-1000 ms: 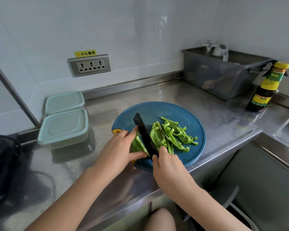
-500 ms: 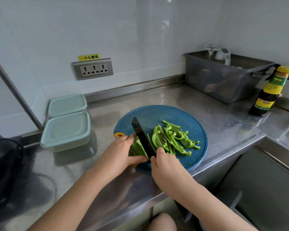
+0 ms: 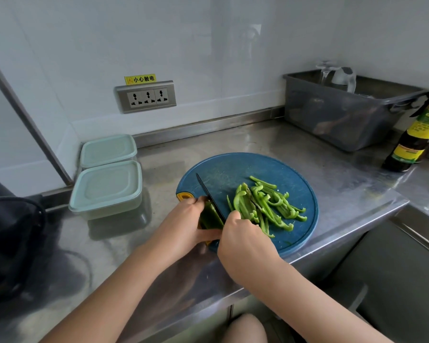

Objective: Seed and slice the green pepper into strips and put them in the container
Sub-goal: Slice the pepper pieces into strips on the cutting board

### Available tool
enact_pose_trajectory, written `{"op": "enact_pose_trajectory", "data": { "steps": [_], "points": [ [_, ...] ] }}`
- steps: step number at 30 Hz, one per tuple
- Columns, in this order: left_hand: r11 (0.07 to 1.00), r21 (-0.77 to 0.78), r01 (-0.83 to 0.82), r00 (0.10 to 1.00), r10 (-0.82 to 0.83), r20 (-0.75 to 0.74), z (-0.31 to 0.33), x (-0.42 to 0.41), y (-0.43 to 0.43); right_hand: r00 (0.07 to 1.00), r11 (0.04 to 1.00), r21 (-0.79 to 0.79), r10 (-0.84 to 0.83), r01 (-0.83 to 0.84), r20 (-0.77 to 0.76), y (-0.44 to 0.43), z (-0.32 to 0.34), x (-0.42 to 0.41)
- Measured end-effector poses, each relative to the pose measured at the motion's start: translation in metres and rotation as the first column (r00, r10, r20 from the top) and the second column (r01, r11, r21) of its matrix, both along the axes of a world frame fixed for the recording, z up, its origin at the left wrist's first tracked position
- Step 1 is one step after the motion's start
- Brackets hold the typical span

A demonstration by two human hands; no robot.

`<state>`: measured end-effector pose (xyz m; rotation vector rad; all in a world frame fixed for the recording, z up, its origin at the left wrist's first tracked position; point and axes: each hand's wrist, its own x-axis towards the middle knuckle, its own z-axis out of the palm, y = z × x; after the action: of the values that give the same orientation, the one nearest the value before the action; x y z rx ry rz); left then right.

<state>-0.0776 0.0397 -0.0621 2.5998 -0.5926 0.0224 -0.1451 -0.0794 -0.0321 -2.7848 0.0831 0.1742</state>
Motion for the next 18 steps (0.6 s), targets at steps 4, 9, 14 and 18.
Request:
{"op": "enact_pose_trajectory", "data": {
  "steps": [4, 9, 14, 18],
  "points": [
    [1.0, 0.012, 0.014, 1.0, -0.013, -0.013, -0.001, 0.0, 0.0, 0.999, 1.0, 0.017, -0.002, 0.003, -0.037, 0.0, 0.003, 0.004],
    [0.998, 0.038, 0.041, 0.999, -0.042, 0.019, 0.0, -0.001, 0.0, 0.995, 0.996, 0.062, 0.07, -0.066, -0.067, -0.002, 0.01, 0.014],
    [0.997, 0.064, 0.051, 0.997, -0.054, 0.054, -0.001, -0.002, -0.004, 0.989, 0.991, 0.022, 0.132, -0.13, -0.061, -0.003, 0.015, 0.026],
    [0.994, 0.105, -0.015, 0.999, 0.01, 0.054, -0.004, -0.004, -0.005, 0.999, 0.998, 0.051, 0.044, -0.043, -0.027, -0.002, 0.008, 0.01]
  ]
}}
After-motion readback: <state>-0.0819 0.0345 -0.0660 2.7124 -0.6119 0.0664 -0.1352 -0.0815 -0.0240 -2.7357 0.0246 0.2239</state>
